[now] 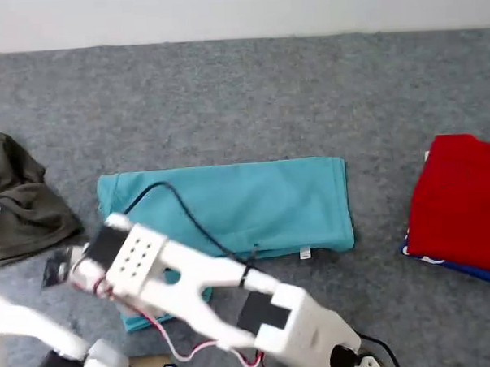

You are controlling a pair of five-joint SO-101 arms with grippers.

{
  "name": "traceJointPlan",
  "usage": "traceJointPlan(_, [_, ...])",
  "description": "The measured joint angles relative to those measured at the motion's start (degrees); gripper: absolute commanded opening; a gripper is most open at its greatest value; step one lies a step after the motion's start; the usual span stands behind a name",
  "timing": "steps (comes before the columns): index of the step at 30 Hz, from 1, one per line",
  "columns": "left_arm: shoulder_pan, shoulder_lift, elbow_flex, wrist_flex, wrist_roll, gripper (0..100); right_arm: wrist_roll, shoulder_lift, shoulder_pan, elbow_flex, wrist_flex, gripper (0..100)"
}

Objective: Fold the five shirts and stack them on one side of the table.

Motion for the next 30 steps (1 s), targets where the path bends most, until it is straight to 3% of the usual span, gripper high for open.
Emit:
traceJointPlan(6, [-3.7, 0.8, 0.0, 0.0, -0.4, 2, -0.3, 2.7, -4.7, 0.0, -0.4, 23.3])
traceJointPlan(16, [-3.7, 1.0, 0.0, 0.0, -0.6, 2, -0.5, 11.6, -4.3, -0.1, -5.0, 22.9])
traceJointPlan(23, [-3.7, 1.0, 0.0, 0.0, -0.6, 2, 0.4, 12.1, -2.1, -0.8, -6.7, 1.3])
traceJointPlan(30, [-3.7, 1.0, 0.0, 0.0, -0.6, 2, 3.6, 12.9, -0.2, -0.6, -7.1, 0.9])
